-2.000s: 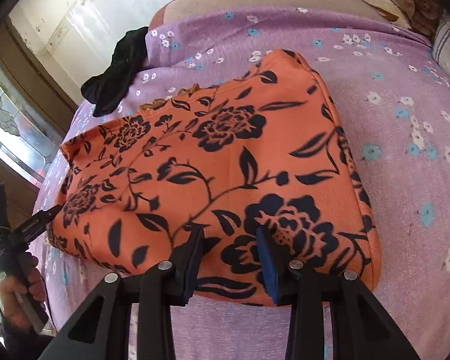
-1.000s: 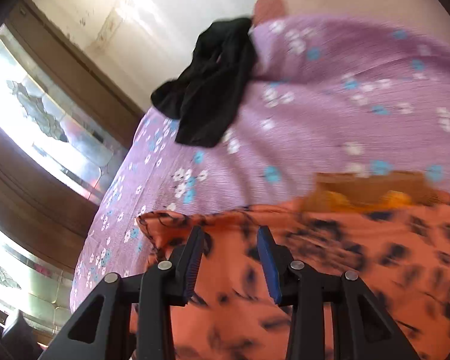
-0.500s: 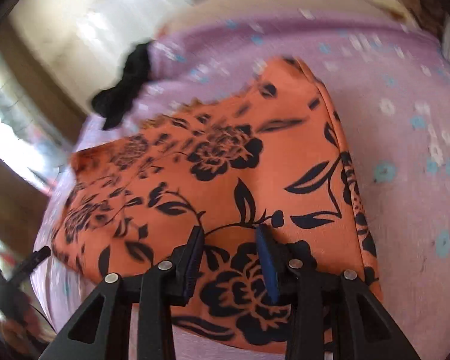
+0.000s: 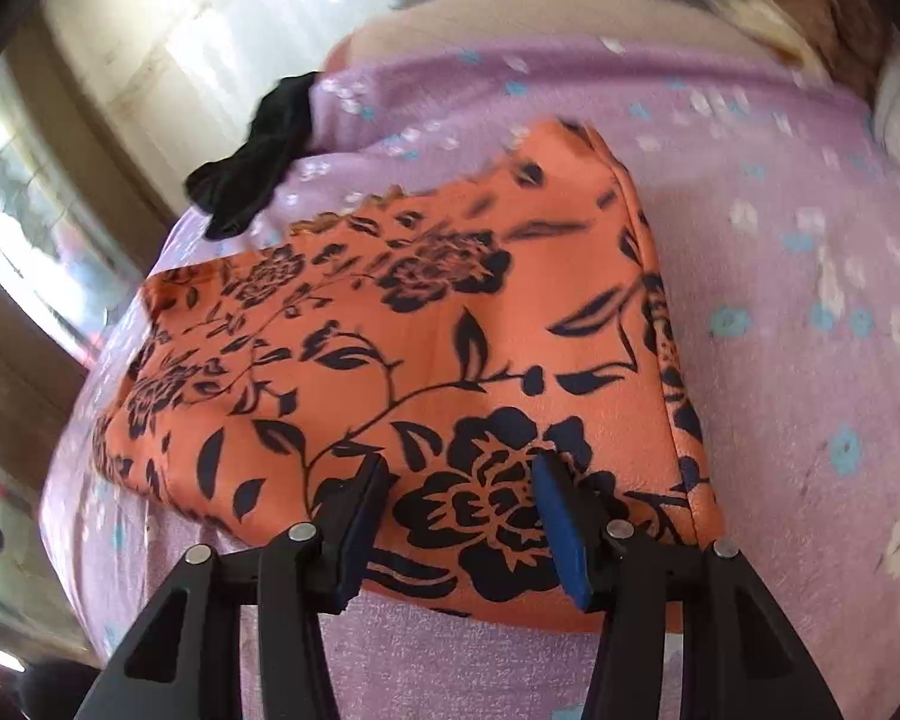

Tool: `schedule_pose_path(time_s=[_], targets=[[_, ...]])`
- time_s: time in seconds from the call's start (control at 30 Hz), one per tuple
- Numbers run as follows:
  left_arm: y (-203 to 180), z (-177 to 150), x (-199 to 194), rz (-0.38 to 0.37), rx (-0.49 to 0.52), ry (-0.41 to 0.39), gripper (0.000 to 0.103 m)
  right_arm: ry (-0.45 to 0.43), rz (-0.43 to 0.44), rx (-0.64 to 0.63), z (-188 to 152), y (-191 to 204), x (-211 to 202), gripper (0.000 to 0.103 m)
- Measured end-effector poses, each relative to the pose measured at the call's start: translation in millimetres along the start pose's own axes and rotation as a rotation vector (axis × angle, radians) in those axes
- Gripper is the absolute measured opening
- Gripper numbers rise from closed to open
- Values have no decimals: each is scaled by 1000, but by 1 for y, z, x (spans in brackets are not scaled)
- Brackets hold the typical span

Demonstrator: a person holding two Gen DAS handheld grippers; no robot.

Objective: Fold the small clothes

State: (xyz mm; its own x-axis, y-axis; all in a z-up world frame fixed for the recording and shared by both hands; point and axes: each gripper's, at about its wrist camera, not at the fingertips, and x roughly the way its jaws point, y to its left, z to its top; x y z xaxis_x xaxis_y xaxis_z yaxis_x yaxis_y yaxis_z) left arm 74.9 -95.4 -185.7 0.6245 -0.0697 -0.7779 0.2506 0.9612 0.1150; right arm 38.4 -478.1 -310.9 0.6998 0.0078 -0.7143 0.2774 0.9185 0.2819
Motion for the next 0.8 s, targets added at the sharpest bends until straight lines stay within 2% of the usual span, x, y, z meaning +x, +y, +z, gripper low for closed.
schedule_pose_path(time_s=[0.2,0.43,0.57,0.67,0.77,0.8], targets=[[-5,-1,-2,6,13,3,88,-74,10,82,-4,-15,-30,54],[1,-4,27,-12,-28,32,88,-117,-7,152,-11,-55,-61,54],[11,-10,52,-38,-83,40,88,-177,27,249,-10,-76,-80,54],[22,-15,71,-62,-159,61,88,-224,105,330,-7,-84,-91,54],[32,-17,87,-61,-232,71,88,-254,257,393,1,-80,-93,54],[34,-17,91,-63,-251,69,88,-259,299,400,5,-76,-91,51]])
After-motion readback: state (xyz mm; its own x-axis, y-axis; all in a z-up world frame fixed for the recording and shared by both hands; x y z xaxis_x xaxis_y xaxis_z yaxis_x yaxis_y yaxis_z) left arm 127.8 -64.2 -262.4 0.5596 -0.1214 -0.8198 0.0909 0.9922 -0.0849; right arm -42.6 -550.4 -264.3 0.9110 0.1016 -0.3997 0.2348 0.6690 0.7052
